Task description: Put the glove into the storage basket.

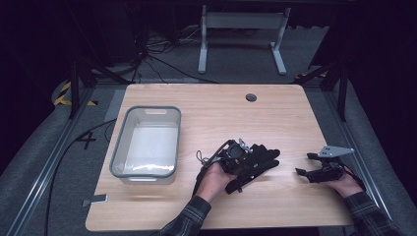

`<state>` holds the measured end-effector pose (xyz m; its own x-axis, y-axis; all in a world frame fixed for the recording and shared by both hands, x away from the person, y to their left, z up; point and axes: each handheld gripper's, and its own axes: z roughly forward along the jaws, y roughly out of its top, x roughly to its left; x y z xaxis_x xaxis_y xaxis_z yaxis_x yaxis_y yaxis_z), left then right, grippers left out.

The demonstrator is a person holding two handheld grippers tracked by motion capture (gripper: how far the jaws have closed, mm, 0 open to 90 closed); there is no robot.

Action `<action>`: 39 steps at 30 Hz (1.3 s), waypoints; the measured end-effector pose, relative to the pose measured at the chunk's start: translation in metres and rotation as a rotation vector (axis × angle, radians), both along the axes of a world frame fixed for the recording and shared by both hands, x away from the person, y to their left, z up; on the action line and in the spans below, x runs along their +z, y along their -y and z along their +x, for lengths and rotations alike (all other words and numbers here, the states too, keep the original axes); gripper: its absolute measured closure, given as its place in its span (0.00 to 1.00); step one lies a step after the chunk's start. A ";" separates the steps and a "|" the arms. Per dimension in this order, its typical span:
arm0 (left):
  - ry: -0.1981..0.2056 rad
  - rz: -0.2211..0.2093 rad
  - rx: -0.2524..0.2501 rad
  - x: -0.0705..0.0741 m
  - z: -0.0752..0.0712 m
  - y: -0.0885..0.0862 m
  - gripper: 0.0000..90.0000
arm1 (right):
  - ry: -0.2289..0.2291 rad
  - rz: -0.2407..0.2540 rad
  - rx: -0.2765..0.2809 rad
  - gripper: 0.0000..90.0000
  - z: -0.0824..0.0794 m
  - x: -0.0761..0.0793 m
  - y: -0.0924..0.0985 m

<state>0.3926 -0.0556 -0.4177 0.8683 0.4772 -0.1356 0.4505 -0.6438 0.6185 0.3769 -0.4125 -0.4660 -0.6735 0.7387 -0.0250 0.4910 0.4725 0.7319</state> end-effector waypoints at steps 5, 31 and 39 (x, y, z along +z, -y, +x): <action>0.000 -0.035 0.026 0.013 -0.001 -0.009 0.78 | 0.000 0.001 0.000 0.17 0.000 0.000 0.000; 0.069 -0.076 0.233 0.086 0.016 -0.100 0.77 | 0.000 0.001 0.002 0.17 0.000 0.000 0.000; 0.083 -0.084 0.340 0.091 0.020 -0.144 0.77 | 0.000 -0.001 0.006 0.17 0.000 0.000 0.000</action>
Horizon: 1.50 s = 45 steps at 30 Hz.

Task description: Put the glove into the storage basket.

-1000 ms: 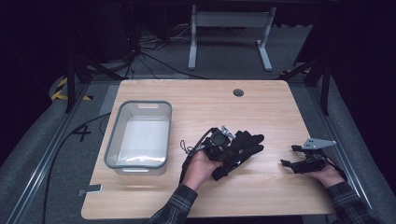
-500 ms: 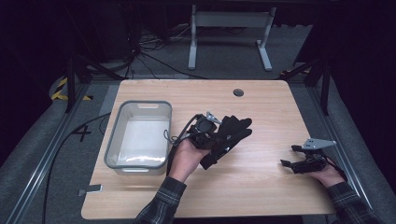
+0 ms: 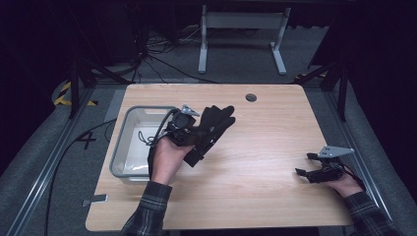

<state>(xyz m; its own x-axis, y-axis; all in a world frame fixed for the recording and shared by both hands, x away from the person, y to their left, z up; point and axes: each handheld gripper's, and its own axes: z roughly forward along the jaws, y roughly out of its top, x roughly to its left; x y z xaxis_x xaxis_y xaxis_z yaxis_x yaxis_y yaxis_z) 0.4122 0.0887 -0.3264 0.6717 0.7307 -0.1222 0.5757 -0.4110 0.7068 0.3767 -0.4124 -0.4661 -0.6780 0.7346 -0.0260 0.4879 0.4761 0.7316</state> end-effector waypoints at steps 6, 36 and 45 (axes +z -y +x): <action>0.005 -0.015 0.085 0.001 0.001 -0.036 0.77 | 0.000 0.001 -0.001 0.17 0.000 0.000 0.000; -0.165 0.045 0.329 -0.067 0.027 -0.117 0.76 | -0.001 0.003 -0.004 0.17 0.000 0.000 0.000; -0.203 0.050 0.349 -0.080 0.035 -0.123 0.44 | -0.002 0.003 -0.004 0.17 0.000 0.000 0.000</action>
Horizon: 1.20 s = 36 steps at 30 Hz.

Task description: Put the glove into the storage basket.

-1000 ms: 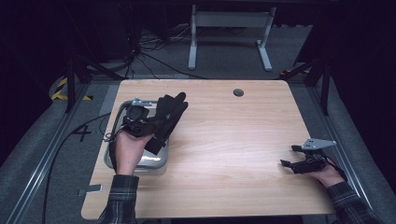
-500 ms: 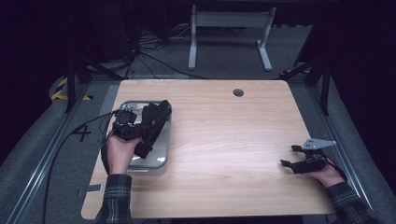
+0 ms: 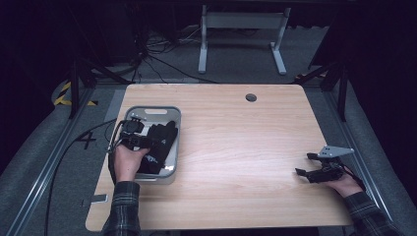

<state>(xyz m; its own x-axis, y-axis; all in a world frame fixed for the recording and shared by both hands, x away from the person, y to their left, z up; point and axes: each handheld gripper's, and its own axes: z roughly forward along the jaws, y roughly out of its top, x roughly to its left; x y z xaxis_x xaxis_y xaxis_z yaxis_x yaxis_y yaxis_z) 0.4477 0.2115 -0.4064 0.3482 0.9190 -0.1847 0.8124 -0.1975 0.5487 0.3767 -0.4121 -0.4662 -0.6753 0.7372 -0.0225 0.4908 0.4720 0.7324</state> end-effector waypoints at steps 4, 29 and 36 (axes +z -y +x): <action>0.046 -0.007 -0.004 0.005 -0.003 0.002 0.29 | 0.000 0.000 0.000 0.17 0.000 0.000 0.000; 0.208 -0.123 -0.231 0.045 -0.021 0.082 0.17 | -0.001 -0.001 0.001 0.17 0.000 0.000 0.000; 0.226 -0.128 -0.281 0.048 -0.028 0.105 0.17 | -0.001 -0.001 0.001 0.16 0.000 0.000 0.000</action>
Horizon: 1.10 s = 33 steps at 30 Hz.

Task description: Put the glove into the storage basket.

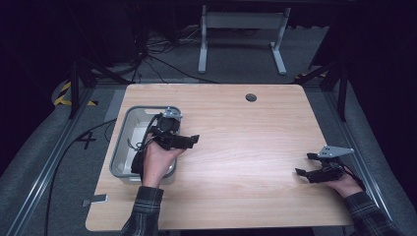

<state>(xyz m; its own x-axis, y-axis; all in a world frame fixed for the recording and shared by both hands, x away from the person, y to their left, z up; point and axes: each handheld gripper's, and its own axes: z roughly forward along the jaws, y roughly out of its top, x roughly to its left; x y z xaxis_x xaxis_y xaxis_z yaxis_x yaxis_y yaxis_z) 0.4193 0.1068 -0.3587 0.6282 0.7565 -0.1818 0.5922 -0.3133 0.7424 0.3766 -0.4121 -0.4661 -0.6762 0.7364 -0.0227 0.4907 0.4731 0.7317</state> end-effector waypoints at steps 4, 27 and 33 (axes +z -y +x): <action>0.007 -0.002 -0.026 -0.001 -0.005 0.015 0.16 | 0.000 0.000 0.000 0.16 0.000 0.000 0.000; -0.005 0.047 -0.220 -0.040 -0.034 0.109 0.14 | 0.000 0.000 0.000 0.16 0.000 0.000 0.000; 0.008 0.053 -0.233 -0.057 -0.038 0.122 0.14 | 0.001 -0.001 0.001 0.16 0.000 0.000 0.000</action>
<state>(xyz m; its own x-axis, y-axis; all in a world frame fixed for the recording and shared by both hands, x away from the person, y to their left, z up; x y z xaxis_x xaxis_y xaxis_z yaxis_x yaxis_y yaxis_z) 0.3817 -0.0151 -0.4152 0.7882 0.5993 -0.1395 0.4931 -0.4796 0.7258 0.3766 -0.4121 -0.4661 -0.6771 0.7355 -0.0241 0.4896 0.4746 0.7314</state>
